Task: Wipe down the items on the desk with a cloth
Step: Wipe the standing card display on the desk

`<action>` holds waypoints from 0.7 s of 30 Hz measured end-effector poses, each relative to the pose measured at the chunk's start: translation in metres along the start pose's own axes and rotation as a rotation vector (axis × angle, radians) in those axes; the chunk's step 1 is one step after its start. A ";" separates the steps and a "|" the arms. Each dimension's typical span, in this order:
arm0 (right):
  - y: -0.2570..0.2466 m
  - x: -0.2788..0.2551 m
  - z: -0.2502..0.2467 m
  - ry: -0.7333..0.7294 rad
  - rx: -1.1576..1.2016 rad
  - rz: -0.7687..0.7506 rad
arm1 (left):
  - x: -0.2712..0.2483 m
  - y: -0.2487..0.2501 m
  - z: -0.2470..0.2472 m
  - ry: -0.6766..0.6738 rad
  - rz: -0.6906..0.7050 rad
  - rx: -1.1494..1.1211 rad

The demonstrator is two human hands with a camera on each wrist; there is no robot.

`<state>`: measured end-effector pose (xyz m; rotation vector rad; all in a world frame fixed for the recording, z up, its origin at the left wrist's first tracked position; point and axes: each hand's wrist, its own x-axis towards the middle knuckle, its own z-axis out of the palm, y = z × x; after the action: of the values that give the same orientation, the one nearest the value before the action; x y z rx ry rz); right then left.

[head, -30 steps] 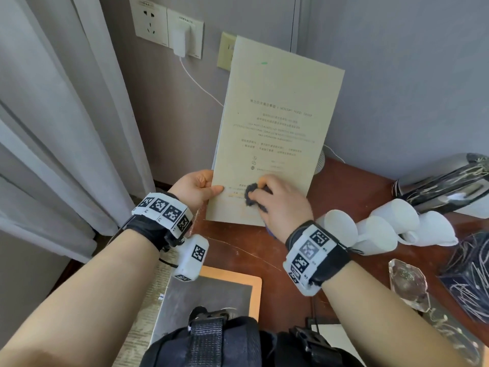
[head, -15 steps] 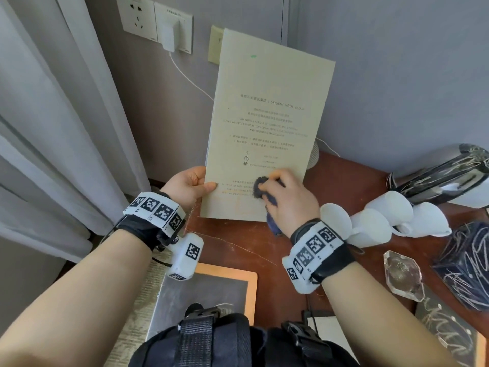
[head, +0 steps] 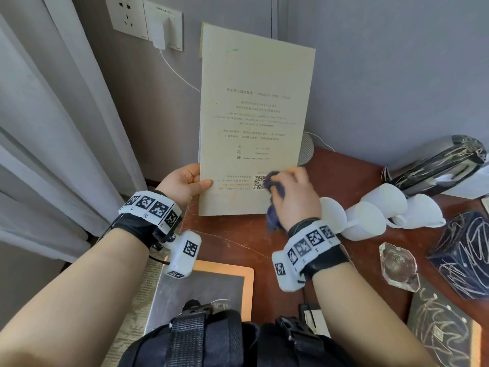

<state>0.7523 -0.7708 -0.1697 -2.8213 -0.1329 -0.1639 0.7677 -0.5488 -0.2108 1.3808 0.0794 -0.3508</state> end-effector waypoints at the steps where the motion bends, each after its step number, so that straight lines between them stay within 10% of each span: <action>1: 0.005 0.006 -0.005 0.071 0.020 0.079 | 0.000 0.000 0.000 -0.001 -0.001 -0.001; 4: 0.010 0.011 -0.012 0.168 -0.011 0.189 | 0.002 -0.002 -0.003 -0.012 -0.009 0.007; 10: -0.018 -0.022 0.015 -0.221 -0.140 -0.196 | 0.003 -0.004 0.000 -0.013 -0.012 -0.009; 15: 0.005 -0.005 0.001 0.058 -0.004 0.183 | 0.001 -0.006 0.001 -0.015 -0.006 -0.039; 21: 0.016 -0.022 0.008 0.024 -0.041 0.231 | 0.003 -0.008 0.001 0.022 -0.011 -0.067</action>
<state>0.7327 -0.7853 -0.1854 -2.8461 0.2039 -0.1482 0.7682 -0.5519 -0.2193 1.3185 0.1158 -0.3395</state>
